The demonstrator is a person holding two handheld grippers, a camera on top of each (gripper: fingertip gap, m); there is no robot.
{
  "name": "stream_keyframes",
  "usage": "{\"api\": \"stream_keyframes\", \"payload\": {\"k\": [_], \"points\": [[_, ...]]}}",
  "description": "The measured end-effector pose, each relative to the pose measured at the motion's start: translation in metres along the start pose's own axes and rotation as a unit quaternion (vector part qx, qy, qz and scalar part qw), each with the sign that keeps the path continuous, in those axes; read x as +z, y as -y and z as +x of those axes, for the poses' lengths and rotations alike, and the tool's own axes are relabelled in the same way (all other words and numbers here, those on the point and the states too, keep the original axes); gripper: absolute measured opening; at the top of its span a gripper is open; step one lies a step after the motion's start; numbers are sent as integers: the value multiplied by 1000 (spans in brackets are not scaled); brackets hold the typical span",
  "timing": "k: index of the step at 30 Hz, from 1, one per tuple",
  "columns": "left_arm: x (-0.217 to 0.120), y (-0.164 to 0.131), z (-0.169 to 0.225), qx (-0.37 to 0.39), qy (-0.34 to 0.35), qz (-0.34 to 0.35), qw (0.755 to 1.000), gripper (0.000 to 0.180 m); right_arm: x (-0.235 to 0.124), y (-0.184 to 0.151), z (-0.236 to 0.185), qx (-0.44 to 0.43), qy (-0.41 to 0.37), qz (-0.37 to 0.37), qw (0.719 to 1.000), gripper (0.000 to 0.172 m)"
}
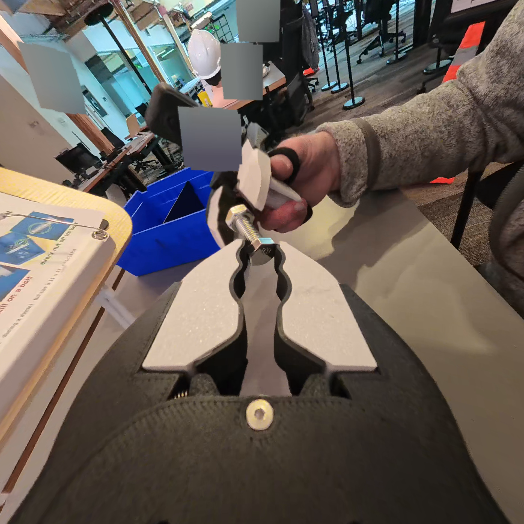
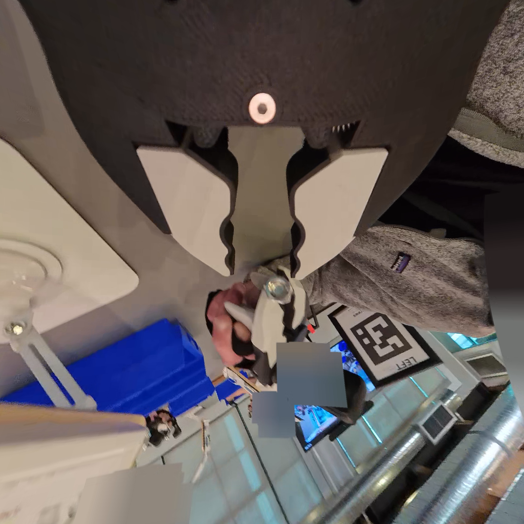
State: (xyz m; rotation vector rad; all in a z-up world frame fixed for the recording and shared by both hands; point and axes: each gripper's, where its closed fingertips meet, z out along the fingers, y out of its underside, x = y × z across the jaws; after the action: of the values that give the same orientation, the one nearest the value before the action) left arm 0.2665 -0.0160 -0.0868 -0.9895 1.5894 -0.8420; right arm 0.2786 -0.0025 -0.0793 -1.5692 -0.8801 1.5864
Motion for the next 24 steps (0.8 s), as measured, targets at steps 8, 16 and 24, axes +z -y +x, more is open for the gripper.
{"api": "stream_keyframes", "payload": {"k": [8, 16, 24], "points": [[0, -2, 0, 53, 21, -27, 998, 18, 10, 5, -15, 25, 54, 8, 998, 26], [0, -1, 2, 57, 17, -30, 998, 18, 13, 3, -16, 14, 54, 7, 998, 19], [-9, 23, 17, -213, -177, 149, 949, 18, 18, 5, -36, -207, 0, -33, 978, 19]]}}
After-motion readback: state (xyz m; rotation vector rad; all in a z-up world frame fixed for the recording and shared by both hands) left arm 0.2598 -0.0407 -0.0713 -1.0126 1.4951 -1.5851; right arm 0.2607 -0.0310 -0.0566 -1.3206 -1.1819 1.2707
